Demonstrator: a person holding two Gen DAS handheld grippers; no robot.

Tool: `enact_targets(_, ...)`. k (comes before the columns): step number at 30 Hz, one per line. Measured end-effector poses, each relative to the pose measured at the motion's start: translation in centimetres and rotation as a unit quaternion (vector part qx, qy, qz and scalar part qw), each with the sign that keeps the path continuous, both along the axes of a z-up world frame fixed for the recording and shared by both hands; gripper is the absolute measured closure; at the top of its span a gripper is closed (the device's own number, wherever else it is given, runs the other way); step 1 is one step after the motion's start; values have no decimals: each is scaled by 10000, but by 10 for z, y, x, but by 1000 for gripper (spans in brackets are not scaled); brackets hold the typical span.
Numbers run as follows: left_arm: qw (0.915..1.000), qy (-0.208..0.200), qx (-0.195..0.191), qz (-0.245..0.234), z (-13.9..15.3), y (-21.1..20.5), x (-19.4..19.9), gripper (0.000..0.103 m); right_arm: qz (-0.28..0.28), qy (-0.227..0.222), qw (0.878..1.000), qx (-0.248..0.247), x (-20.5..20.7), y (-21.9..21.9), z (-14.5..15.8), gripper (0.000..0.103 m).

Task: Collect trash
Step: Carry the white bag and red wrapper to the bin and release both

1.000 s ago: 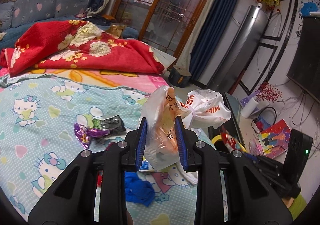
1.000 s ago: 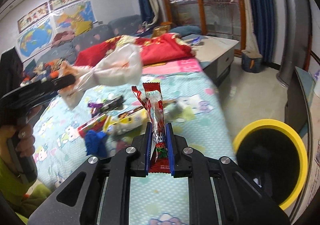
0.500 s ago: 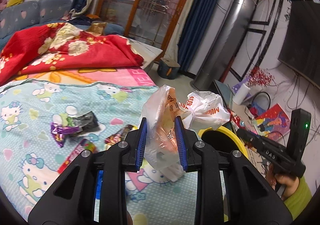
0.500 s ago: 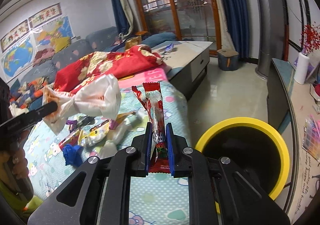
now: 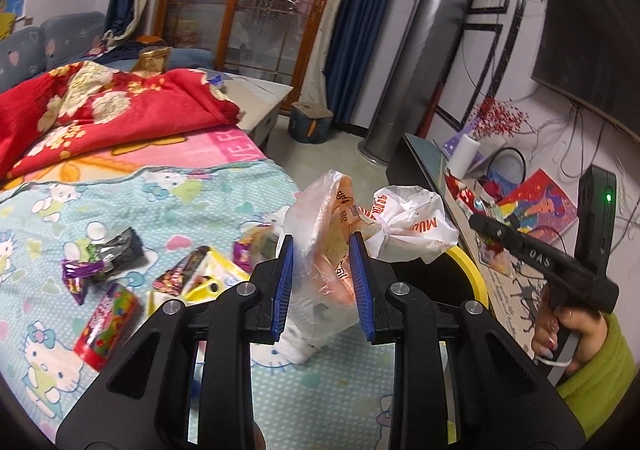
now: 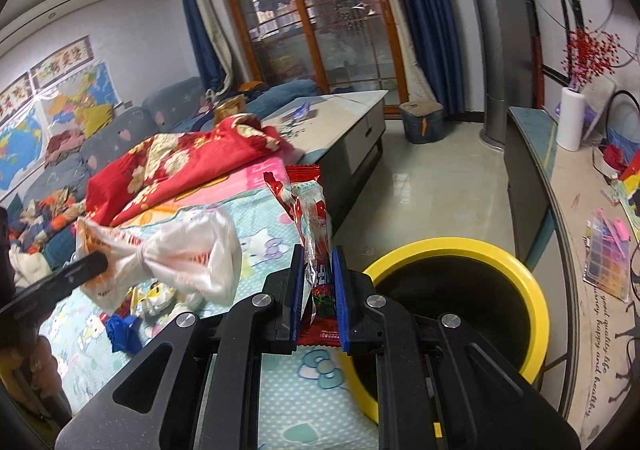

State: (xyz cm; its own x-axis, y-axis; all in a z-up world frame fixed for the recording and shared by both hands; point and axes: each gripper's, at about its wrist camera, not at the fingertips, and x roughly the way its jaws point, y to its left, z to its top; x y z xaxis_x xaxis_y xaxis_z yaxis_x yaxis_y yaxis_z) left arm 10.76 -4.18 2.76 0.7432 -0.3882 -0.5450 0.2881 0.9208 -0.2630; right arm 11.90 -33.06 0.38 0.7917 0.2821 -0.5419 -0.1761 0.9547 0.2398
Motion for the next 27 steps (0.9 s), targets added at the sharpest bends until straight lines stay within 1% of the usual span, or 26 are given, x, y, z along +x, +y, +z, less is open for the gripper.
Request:
enact_targets(14,9976,33,312,-624,-14,-67,6,82,-701,138,9973,187,6,-54,-15,89)
enact_targets(21,9946,106,526,-892,-28,-99,8,82,-1032,232,9940,284,6,-83,-26,89)
enact_targets(27,9913,176,741,-1077,-43,-125,9,82,-1186,346,9916,378,7,-101,-36,89)
